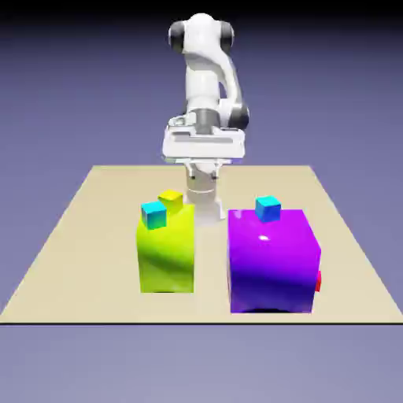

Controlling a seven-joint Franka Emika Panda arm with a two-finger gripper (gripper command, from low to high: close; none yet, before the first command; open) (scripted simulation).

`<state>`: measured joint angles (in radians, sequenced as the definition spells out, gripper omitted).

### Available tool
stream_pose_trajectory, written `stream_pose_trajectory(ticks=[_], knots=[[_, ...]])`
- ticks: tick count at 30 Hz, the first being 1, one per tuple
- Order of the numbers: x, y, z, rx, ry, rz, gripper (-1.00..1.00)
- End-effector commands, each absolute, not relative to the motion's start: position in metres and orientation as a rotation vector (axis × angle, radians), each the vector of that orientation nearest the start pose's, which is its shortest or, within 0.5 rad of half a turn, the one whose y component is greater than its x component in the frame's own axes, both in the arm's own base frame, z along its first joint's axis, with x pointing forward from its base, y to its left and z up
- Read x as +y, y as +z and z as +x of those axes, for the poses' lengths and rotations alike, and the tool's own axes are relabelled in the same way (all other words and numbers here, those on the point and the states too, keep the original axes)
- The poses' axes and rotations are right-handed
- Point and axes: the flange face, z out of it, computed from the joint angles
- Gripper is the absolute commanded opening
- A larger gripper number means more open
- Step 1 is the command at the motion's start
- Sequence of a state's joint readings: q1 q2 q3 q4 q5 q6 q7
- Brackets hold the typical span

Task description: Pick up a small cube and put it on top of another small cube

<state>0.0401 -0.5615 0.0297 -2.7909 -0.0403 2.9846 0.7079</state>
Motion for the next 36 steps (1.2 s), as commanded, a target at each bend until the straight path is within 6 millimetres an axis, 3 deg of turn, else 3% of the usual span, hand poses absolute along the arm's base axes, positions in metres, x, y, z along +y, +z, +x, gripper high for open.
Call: stream_pose_trajectory(ticks=[1,6,13,21,29,30,36], knots=[[0.048,0.452,0.398,0.709,-0.976,-2.672,0.00],[0.139,0.420,0.413,0.210,-0.772,-3.015,0.00],[0.255,0.366,0.407,-0.525,-0.461,-3.305,0.00],[0.373,0.312,0.367,-1.371,-0.174,-3.360,0.00],[0.471,0.284,0.308,-2.095,-0.027,-3.197,0.00],[0.480,0.280,0.303,-2.147,-0.011,-3.178,0.00],[0.404,0.181,0.407,-1.093,0.385,-3.386,0.00]])
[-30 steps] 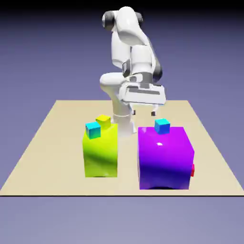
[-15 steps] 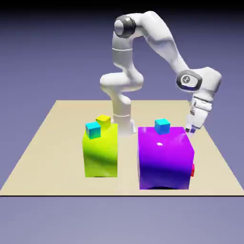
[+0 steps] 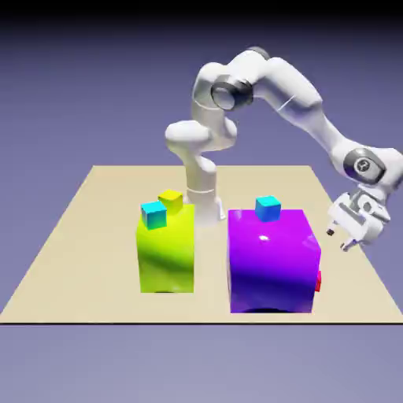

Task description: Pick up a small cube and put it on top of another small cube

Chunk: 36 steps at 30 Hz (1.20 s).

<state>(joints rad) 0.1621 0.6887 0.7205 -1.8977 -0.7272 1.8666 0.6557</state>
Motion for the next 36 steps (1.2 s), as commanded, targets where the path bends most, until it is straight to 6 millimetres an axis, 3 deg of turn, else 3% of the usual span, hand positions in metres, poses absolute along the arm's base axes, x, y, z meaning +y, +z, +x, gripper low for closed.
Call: stream_pose_trajectory(ticks=[1,2,4,5,6,7,9,11,21,23,29,32,36], knots=[[0.398,0.174,0.414,-1.013,0.411,-3.391,0.00],[0.398,0.174,0.414,-1.013,0.411,-3.391,0.00],[0.380,0.123,0.411,-1.011,0.410,-3.392,0.00],[0.375,0.109,0.409,-1.013,0.411,-3.391,0.00],[0.375,0.109,0.409,-1.013,0.411,-3.391,-1.00],[0.375,0.109,0.409,-1.013,0.411,-3.391,-1.00],[0.393,0.160,0.413,-1.011,0.410,-3.392,-1.00],[0.408,0.189,0.406,-1.087,0.430,-3.337,-1.00],[0.387,0.313,0.402,-0.987,0.603,-3.156,-1.00],[0.358,0.333,0.417,-0.785,0.628,-3.176,-1.00],[0.211,0.356,0.484,0.228,0.676,-3.248,-1.00],[0.133,0.371,0.499,0.723,0.688,-3.151,-1.00],[0.029,0.393,0.500,1.328,0.697,-2.890,-1.00]])
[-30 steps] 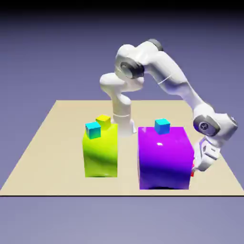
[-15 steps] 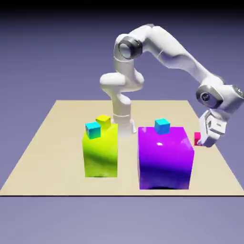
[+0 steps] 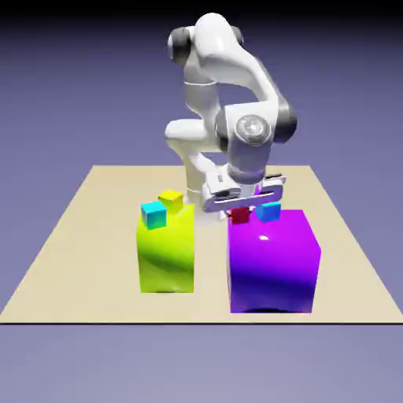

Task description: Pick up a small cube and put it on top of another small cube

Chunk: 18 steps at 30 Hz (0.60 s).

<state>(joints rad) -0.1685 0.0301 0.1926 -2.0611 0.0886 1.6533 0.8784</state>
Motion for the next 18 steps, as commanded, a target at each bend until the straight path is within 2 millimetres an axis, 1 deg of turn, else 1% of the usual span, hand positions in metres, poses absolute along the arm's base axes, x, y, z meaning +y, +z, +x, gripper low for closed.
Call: stream_pose_trajectory(ticks=[1,4,6,9,10,11,15,16,17,18], knots=[[0.004,0.399,0.497,1.464,0.699,-2.804,-1.00],[-0.069,0.417,0.479,1.832,0.705,-2.506,-1.00],[-0.113,0.423,0.464,2.043,0.713,-2.309,-1.00],[-0.174,0.430,0.435,2.315,0.729,-1.980,-1.00],[-0.187,0.440,0.424,2.343,0.729,-1.878,-1.00],[-0.187,0.440,0.424,2.343,0.729,-1.878,-1.00],[-0.171,0.385,0.414,2.342,0.729,-1.878,-1.00],[-0.168,0.376,0.412,2.343,0.729,-1.878,-1.00],[-0.168,0.376,0.412,2.343,0.729,-1.878,1.00],[-0.168,0.376,0.412,2.343,0.729,-1.878,1.00]])
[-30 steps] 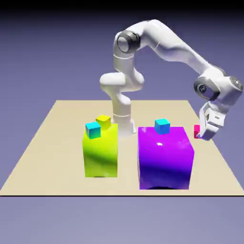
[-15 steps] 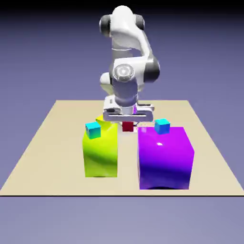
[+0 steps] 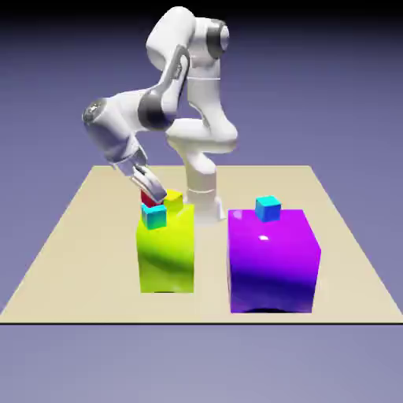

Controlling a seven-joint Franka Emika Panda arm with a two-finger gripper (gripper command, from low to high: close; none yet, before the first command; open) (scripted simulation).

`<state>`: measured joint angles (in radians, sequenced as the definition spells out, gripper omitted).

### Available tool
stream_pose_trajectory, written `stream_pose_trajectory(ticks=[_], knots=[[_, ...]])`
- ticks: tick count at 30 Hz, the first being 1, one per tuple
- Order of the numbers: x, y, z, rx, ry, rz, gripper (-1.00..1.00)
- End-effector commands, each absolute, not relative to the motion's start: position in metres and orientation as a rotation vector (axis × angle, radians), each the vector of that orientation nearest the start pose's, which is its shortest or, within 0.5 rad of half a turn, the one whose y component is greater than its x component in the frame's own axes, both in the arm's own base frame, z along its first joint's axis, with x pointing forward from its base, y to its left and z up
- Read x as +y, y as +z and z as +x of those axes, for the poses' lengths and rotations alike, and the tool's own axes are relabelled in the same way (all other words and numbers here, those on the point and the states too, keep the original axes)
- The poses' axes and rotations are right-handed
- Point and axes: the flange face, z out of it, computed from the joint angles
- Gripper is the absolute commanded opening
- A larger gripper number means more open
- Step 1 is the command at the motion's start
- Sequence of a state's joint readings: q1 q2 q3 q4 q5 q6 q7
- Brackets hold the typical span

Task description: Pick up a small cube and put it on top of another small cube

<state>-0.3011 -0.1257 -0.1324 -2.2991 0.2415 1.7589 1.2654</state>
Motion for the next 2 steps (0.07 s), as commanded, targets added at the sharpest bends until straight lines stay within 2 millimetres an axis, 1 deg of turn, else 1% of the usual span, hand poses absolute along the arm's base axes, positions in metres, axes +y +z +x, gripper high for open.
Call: stream_pose_trajectory(ticks=[1,2], knots=[[-0.172,0.389,0.416,2.342,0.729,-1.878,1.00],[-0.176,0.403,0.419,2.341,0.729,-1.878,1.00]])
